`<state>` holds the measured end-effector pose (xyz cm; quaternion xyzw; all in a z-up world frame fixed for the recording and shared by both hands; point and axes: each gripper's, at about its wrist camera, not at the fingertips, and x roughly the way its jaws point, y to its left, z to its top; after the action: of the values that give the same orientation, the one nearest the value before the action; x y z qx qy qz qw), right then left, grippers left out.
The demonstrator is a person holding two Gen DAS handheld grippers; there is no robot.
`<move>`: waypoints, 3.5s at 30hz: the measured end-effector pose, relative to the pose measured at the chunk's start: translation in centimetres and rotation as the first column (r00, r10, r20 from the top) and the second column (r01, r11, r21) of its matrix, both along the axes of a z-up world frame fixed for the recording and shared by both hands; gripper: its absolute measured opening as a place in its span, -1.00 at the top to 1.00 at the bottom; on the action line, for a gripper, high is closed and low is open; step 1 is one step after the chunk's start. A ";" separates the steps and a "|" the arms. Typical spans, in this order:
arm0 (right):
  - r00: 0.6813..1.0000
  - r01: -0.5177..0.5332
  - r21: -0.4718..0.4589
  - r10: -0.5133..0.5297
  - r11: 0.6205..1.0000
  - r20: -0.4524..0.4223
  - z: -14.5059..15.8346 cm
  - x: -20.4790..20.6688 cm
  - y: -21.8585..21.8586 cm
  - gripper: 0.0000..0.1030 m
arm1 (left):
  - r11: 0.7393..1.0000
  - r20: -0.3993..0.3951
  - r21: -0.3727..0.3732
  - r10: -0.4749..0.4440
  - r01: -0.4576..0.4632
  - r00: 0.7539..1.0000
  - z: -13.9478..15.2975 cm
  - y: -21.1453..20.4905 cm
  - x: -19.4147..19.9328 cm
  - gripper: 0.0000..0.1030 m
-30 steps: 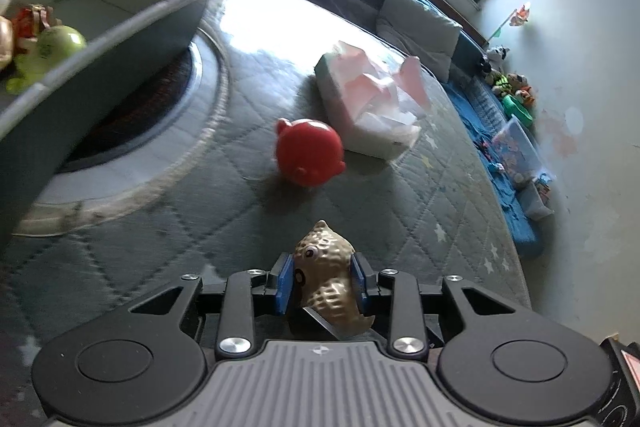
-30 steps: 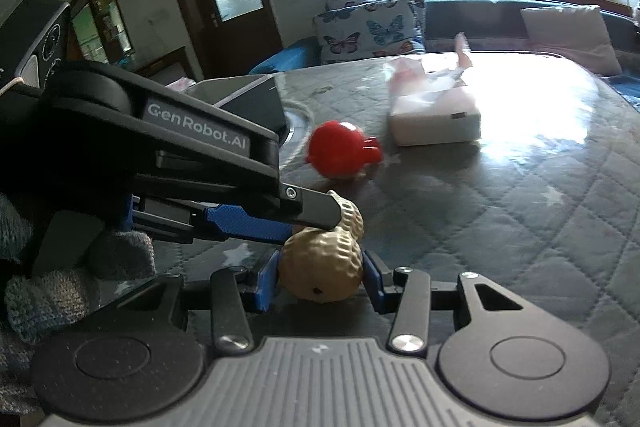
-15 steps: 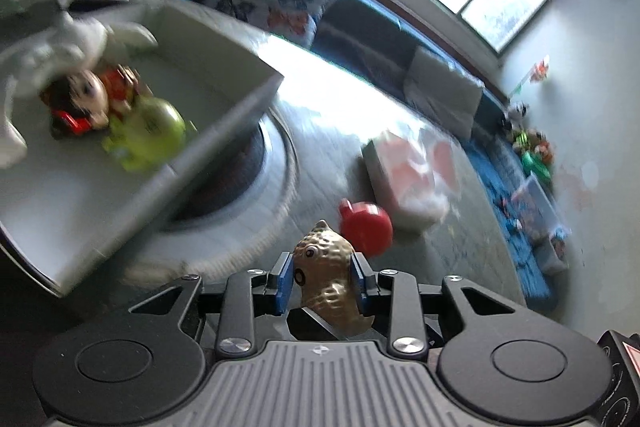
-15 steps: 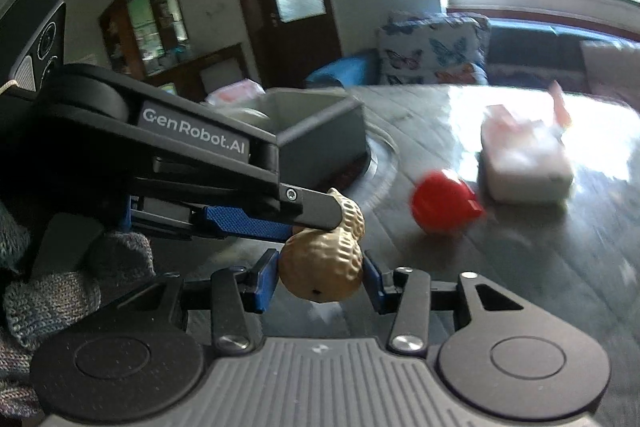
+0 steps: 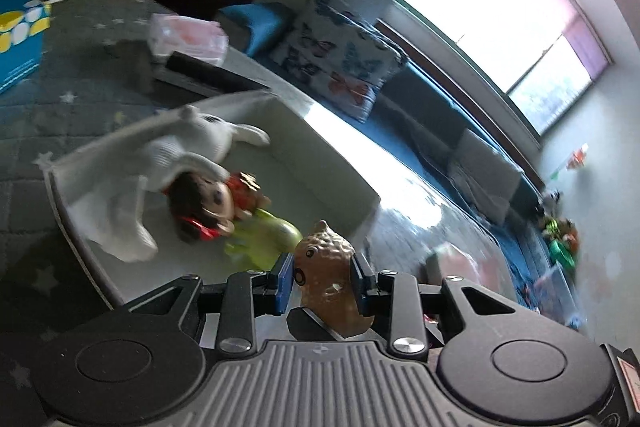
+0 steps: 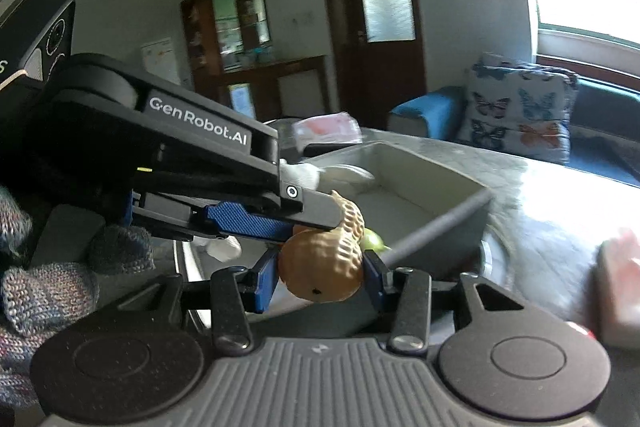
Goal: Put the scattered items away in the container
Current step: 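Lift the peanut toy with the left gripper and carry it into the box, then open the left gripper to release the peanut toy in the box, then move the left gripper toward the red ball toy on the table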
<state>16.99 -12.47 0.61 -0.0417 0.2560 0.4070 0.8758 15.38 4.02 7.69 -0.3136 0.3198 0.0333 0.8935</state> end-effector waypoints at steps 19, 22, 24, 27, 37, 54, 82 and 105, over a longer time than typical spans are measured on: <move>0.990 -0.116 -0.150 0.102 0.982 -0.096 -2.1 2.7 6.2 0.13 | 0.996 -0.119 -0.072 0.041 -0.049 0.992 -3.3 5.0 2.1 0.35; 0.989 -0.129 -0.192 0.112 0.973 -0.093 -2.1 2.8 6.9 0.13 | 0.997 -0.127 -0.063 0.032 -0.041 0.991 -3.4 5.1 2.2 0.35; 0.988 -0.145 -0.229 0.128 0.963 -0.087 -2.1 2.9 7.5 0.12 | 0.998 -0.134 -0.051 0.024 -0.031 0.991 -3.5 5.0 2.3 0.35; 0.986 -0.164 -0.284 0.147 0.945 -0.082 -2.3 3.0 8.4 0.12 | 0.999 -0.150 -0.034 0.006 -0.011 0.989 -3.5 4.7 2.7 0.35; 0.981 -0.194 -0.394 0.169 0.899 -0.098 -3.2 4.2 10.4 0.08 | 1.000 -0.203 -0.004 -0.030 0.030 0.979 -4.1 4.4 4.0 0.35; 0.980 -0.195 -0.398 0.167 0.896 -0.106 -3.1 4.3 10.5 0.06 | 0.999 -0.209 0.013 -0.042 0.046 0.977 -4.1 4.1 4.2 0.34; 0.996 -0.087 -0.148 0.087 0.985 -0.009 1.1 0.7 4.1 -0.22 | 0.999 -0.103 0.006 -0.032 0.033 0.994 -0.9 2.2 1.1 0.35; 0.996 0.093 -0.071 -0.091 0.993 0.025 1.1 -3.0 -4.5 -0.50 | 0.982 -0.044 0.074 -0.172 0.175 0.984 1.0 -5.1 -0.9 0.35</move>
<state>13.96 -16.99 1.76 -0.0657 0.2627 0.3564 0.8942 14.47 -1.06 8.73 -0.2487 0.3612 -0.0265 0.8983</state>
